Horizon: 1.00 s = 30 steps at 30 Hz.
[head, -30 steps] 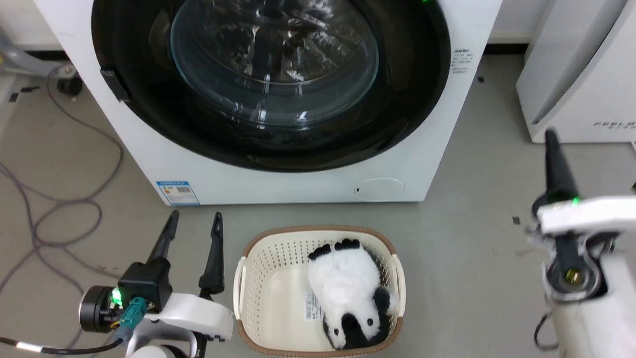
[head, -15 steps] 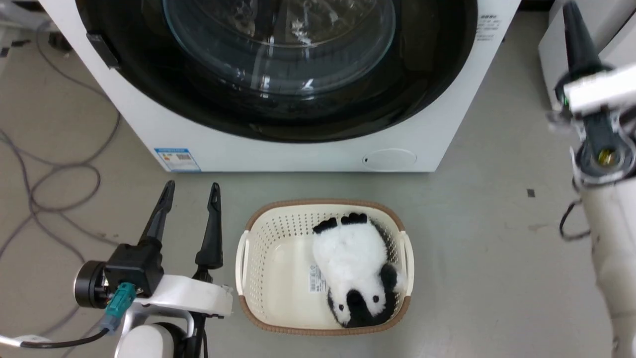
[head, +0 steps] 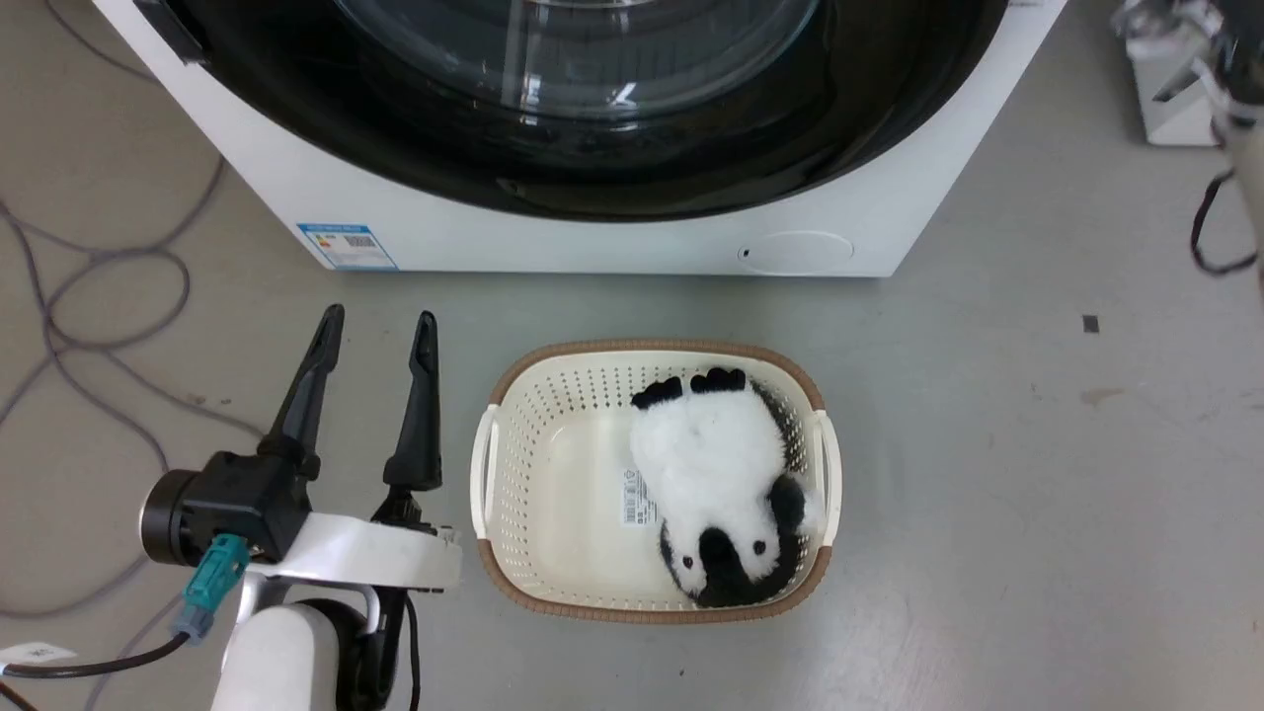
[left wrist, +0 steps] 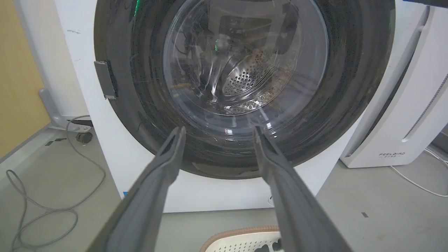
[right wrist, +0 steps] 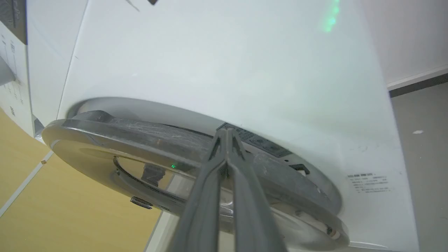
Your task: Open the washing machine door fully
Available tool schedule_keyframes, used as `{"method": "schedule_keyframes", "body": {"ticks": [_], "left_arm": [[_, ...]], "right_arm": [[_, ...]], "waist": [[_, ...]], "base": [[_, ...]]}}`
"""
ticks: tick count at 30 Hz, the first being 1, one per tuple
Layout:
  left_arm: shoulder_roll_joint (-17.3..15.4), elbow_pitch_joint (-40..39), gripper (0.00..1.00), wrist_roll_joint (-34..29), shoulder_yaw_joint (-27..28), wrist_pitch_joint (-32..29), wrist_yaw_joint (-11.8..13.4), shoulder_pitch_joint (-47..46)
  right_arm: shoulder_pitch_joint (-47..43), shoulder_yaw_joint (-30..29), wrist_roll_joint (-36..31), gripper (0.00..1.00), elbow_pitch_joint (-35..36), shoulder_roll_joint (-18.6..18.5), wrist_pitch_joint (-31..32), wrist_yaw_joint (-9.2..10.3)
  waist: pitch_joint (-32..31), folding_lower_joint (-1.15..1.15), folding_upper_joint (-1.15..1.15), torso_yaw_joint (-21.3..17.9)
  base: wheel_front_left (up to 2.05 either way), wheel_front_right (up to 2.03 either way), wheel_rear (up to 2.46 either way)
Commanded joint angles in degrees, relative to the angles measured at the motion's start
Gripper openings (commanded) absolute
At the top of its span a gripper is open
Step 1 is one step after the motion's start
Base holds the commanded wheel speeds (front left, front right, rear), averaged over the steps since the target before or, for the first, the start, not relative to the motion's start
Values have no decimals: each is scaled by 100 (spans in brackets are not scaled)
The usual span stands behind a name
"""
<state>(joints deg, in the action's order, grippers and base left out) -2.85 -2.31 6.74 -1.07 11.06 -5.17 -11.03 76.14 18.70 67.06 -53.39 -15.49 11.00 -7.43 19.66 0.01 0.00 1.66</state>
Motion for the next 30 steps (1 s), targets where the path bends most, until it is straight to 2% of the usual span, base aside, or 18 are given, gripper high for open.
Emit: {"method": "schedule_keyframes", "body": {"ticks": [1,4,16,30], "left_arm": [[-3,-22,100,80,5,60,-22,-119],[-3,-17,100,133,4,96,-44,-188],[-3,-5,100,259,-27,239,-116,-419],[-3,95,100,438,-83,394,-163,-564]], "right_arm": [[318,109,182,0,-170,-40,158,-5],[643,340,268,0,-349,-49,537,-5],[1711,1074,699,0,-1016,-77,1420,-5],[2411,1739,1398,0,-1484,72,2518,-6]], "waist": [[69,-1,0,10],[169,-1,0,17],[507,-1,0,88],[637,-1,0,132]], "base": [[0,0,0],[0,0,0],[0,0,0],[0,0,0]]}}
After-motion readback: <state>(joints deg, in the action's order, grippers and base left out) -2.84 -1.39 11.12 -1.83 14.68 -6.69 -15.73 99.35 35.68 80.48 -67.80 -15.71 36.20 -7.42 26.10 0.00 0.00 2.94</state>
